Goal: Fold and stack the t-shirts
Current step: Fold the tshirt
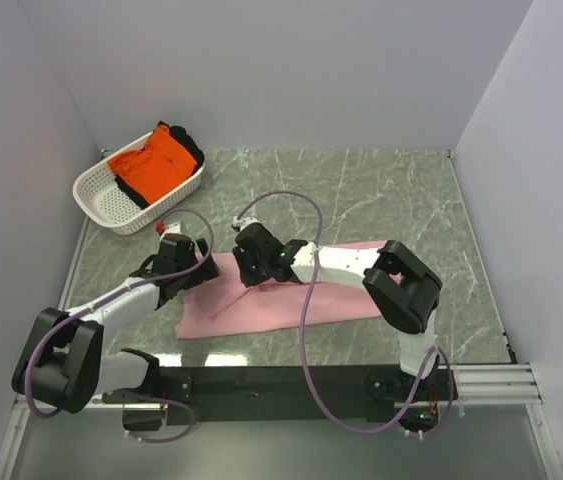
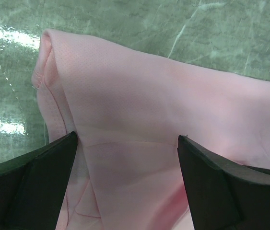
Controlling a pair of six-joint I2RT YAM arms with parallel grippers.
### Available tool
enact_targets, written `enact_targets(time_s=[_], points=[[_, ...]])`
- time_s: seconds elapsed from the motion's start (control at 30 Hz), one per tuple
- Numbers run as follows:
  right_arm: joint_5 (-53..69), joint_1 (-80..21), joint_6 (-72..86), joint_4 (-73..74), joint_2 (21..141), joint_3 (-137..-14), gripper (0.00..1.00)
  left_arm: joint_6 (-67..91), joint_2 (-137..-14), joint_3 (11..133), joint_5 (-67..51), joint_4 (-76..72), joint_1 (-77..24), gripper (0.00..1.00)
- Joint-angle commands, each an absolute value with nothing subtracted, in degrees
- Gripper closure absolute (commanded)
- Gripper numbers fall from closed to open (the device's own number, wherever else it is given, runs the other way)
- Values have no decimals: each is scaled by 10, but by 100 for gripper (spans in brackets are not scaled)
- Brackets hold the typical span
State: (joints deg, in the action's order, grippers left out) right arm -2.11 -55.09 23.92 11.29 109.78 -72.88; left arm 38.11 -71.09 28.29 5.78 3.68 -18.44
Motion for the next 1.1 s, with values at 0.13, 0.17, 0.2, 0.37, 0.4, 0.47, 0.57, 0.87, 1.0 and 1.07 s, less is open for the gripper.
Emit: enact_targets(time_s=[0.13,0.17,0.2,0.37,0.4,0.47,0.57,0.87,1.0,1.07], points=[[-40,-548,251,106,1067,-703,99,369,-714,292,49,20,-183,8],[-39,-549,252,105,1065,-695,100,368,-715,292,48,20,-182,8],[-41,-549,255,105,1060,-691,100,368,-716,294,48,21,-182,8],[-45,-550,269,89,1028,-643,99,367,-726,298,49,24,-182,8],[-46,-550,273,87,1016,-636,97,367,-728,300,48,24,-182,8],[-41,-554,275,76,1003,-615,89,367,-731,301,47,25,-182,8],[-37,-560,276,68,982,-596,82,366,-734,302,48,25,-182,8],[-50,-597,272,83,953,-569,59,365,-744,309,48,31,-182,8],[-55,-599,272,69,917,-554,54,367,-751,314,54,34,-182,8],[-57,-600,272,57,904,-550,54,369,-751,314,56,35,-182,8]])
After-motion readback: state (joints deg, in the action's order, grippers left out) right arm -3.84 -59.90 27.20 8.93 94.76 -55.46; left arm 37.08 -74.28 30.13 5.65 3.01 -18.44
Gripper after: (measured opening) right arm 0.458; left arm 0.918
